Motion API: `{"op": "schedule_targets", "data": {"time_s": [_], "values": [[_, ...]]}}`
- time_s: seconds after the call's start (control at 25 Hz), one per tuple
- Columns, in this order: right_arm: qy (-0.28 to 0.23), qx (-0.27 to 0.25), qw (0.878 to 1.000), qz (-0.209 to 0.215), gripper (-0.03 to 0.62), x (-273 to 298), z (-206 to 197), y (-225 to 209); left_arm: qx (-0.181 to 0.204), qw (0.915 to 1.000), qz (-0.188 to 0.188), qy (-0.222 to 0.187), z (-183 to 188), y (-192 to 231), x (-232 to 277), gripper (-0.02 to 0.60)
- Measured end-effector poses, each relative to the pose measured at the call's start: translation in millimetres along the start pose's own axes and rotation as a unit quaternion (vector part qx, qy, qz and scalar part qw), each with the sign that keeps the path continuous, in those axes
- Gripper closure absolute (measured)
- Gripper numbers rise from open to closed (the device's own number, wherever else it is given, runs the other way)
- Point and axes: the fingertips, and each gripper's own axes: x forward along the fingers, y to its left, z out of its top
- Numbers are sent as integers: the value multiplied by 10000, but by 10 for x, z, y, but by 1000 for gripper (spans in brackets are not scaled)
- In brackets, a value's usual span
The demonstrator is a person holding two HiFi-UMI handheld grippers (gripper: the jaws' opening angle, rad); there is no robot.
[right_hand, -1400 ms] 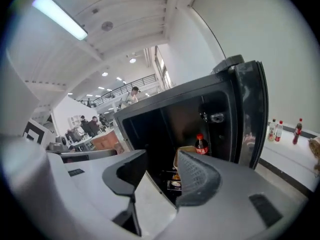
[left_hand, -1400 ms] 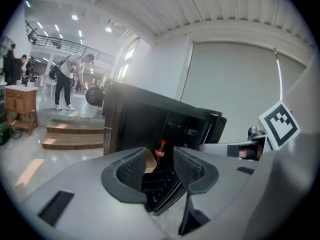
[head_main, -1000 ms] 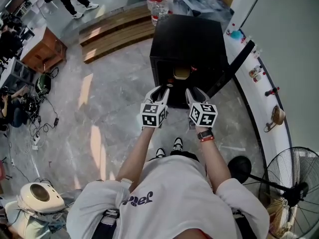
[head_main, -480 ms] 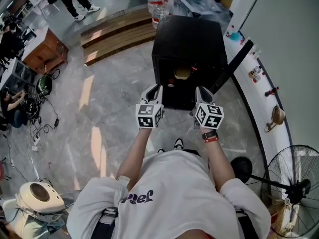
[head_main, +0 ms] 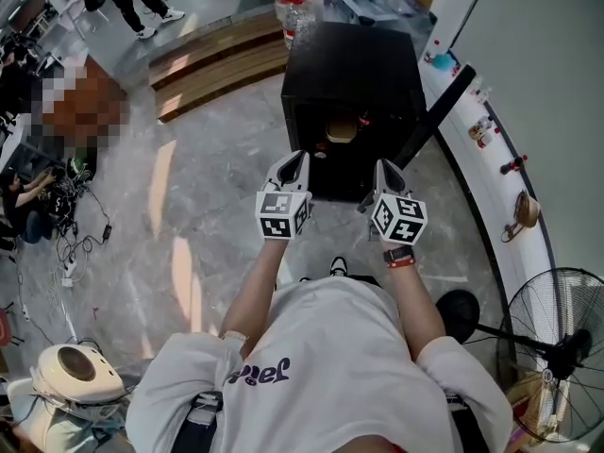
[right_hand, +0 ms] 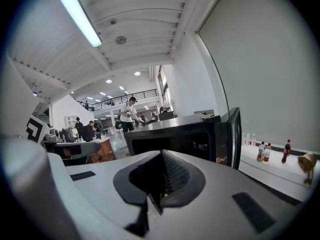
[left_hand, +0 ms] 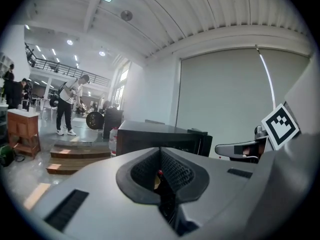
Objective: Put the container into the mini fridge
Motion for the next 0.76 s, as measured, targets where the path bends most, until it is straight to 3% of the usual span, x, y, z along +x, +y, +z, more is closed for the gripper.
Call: {"op": "schedule_targets", "data": {"time_s": [0.52,0.64,0.76], "values": [[-55,-6,9998,165,580,-185,30,-68,-86,9995,-231,180,-140,-252,45,557],[-16,-62,9991,411,580,-198,35,28,-42,9990,-379,212,-88,-294,51,557],[118,-116,9953,958,580,-233,19,254,154,9971,-664,339,-26,-376,73,557]]}}
